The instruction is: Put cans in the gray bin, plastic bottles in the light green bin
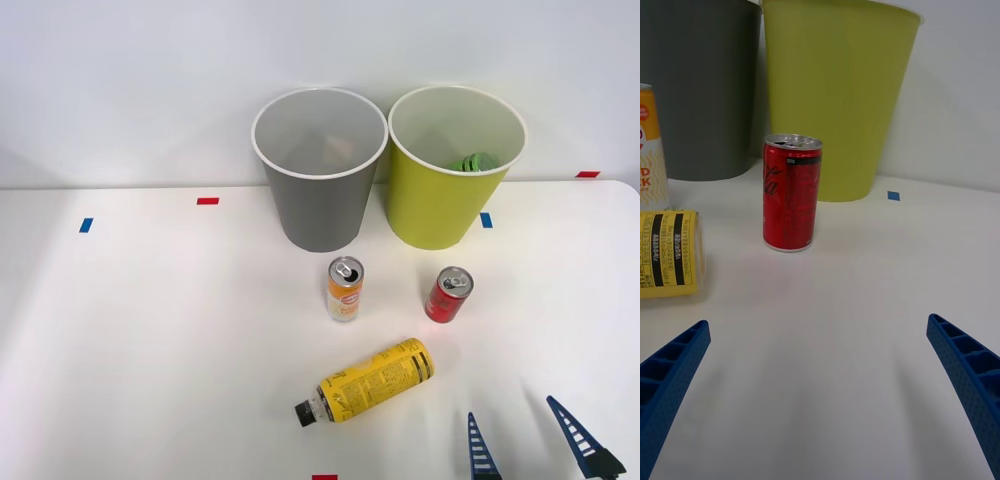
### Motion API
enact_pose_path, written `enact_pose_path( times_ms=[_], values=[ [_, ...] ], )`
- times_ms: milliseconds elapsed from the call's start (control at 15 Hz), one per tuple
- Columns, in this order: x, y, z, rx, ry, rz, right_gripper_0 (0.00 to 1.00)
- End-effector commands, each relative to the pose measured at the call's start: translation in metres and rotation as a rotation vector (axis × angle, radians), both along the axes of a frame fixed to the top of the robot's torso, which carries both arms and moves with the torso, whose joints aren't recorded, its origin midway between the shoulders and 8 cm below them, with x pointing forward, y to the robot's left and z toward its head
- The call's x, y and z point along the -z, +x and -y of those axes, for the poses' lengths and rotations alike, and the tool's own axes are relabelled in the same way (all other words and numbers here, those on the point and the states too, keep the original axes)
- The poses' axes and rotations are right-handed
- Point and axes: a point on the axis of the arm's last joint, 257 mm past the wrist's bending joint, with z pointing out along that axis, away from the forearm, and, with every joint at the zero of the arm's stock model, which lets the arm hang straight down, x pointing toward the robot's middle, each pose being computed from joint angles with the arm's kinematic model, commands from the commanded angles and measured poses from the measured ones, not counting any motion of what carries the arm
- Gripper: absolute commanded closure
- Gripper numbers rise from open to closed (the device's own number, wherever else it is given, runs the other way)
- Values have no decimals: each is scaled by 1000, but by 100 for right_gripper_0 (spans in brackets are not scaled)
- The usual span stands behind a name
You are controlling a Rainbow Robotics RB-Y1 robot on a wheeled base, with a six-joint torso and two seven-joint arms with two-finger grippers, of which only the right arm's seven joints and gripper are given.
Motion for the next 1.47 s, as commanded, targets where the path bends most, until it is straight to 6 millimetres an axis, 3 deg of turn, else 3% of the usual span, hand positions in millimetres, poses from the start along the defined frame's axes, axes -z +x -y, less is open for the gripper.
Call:
enact_pose_path(
  times_ms=[67,1467],
  values=[
    [0,0,0,0,0,0,0],
    [0,0,0,0,0,0,0]
  ],
)
